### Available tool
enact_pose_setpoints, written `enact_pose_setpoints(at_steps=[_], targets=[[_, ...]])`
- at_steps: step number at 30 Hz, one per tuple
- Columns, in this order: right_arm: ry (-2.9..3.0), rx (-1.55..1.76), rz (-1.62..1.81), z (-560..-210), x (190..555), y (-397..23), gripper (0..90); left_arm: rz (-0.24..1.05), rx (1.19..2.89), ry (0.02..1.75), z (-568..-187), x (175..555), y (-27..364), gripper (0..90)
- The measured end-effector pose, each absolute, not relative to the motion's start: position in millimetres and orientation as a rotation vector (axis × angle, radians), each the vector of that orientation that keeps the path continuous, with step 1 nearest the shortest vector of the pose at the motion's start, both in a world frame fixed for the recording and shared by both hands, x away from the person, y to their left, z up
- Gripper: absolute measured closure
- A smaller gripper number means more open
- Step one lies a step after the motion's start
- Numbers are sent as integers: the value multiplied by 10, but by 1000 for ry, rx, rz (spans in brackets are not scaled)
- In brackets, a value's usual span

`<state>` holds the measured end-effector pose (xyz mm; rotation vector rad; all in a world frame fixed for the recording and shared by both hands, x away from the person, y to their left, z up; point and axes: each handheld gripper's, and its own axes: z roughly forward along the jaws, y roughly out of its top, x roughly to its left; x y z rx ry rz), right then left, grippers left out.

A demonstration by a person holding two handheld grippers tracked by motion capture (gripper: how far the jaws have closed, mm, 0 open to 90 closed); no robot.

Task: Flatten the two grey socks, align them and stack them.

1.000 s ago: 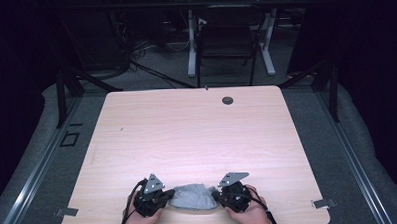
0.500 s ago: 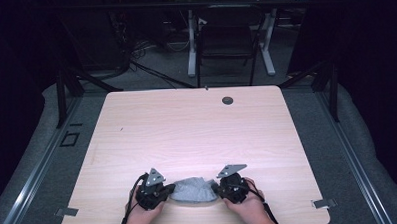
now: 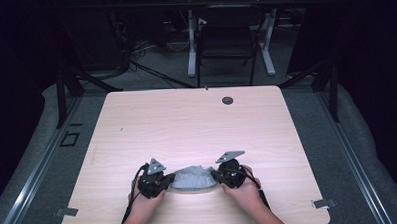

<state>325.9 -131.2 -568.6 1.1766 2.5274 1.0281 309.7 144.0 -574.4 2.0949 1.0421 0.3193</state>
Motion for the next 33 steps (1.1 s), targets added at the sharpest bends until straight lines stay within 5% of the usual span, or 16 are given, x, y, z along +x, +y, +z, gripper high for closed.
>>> enact_pose_setpoints(at_steps=[25,33], targets=[[2455,1120,1125,-5357,2896,-1498,823,345,2021,1035,-5430,2821,1735,766],[2415,1146,1171,-5351,2762,-1623,677,350,1983,1066,-5413,2686,1938,620]])
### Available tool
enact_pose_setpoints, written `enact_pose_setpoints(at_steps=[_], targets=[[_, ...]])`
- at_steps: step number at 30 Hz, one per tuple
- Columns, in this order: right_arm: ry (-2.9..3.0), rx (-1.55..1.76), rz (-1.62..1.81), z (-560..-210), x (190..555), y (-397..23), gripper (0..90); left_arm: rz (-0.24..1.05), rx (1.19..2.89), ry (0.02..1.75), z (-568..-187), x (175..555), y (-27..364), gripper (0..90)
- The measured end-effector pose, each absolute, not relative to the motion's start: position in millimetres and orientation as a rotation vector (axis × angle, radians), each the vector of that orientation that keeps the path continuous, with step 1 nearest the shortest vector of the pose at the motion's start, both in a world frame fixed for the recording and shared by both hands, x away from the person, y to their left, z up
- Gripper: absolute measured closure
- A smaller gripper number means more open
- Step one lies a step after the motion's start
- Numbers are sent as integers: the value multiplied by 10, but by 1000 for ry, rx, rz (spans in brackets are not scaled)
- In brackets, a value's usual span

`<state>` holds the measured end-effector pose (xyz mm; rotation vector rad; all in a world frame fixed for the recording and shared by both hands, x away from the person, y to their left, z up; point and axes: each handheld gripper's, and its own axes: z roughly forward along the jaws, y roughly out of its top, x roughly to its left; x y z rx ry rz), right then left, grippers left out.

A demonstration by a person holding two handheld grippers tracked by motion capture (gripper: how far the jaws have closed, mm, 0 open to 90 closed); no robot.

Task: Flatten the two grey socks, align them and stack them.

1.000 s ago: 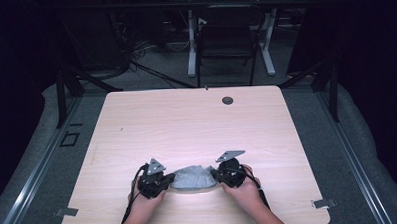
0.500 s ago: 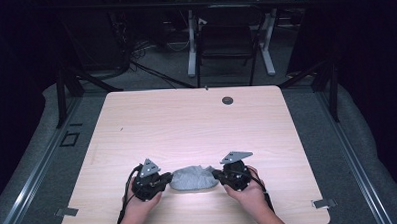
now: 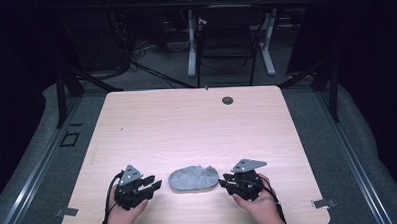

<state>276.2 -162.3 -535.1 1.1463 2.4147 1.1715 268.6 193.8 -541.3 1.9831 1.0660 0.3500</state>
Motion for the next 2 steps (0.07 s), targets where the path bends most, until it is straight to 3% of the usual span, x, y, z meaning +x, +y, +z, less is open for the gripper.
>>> enact_pose_setpoints(at_steps=[2], targets=[[2407,1148,1188,-5362,2756,-1638,647,341,1968,1078,-5440,2678,1972,605]])
